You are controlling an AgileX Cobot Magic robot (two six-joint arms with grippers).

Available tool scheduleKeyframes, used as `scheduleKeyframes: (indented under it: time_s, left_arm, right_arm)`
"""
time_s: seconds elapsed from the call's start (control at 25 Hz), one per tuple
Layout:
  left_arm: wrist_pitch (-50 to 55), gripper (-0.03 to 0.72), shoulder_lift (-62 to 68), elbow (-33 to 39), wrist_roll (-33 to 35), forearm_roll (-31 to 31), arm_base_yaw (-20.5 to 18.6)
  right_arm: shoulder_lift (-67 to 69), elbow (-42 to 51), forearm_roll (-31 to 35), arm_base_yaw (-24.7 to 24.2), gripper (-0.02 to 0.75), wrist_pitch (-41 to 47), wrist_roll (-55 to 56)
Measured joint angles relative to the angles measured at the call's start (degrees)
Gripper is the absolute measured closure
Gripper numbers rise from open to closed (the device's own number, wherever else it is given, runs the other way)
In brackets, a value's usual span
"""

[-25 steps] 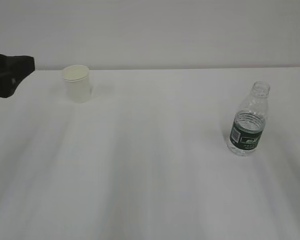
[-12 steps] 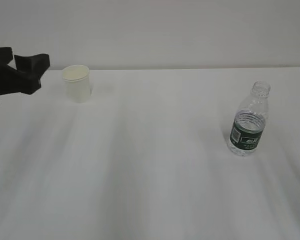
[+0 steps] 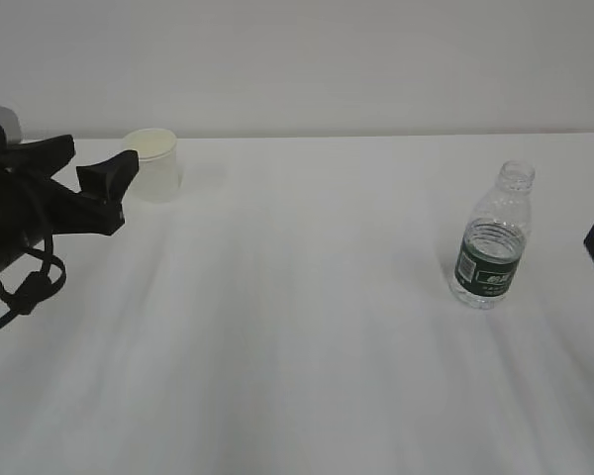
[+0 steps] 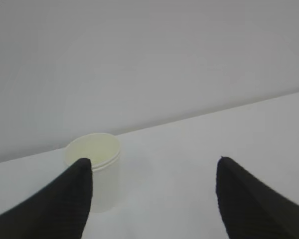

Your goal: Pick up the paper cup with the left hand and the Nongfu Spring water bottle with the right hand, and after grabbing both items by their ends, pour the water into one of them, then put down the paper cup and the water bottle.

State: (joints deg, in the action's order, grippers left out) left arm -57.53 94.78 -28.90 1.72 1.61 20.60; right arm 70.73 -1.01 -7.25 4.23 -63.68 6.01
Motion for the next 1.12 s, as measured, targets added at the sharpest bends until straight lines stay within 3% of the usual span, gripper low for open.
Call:
scheduleKeyframes:
  time_s: [0.2,0.6,0.84,1.12]
  left_arm:
    - [-6.8,0.131,3.1,1.7,-0.2,-0.5,0.0]
    - [-7.7,0.133,7.2,2.0,-0.3,-2.1,0.0]
    - [-7.7,0.133,8.0,2.0,-0.3,-2.2,0.0]
    - [-7.7,0.137,8.0,2.0,-0.3,-2.2,0.0]
  right_arm:
    - [12.3,0.0,-0.2,0.0,0.218,-1.1,-1.8]
    - [27.9,-5.8,-4.7,0.0,0.216,-1.6,-2.4]
    - [33.3,-10.2,-4.8,0.0,0.085,-1.8,-2.3]
    - [38.3,-15.4,-5.0,0.0,0.064,-1.9,-1.1]
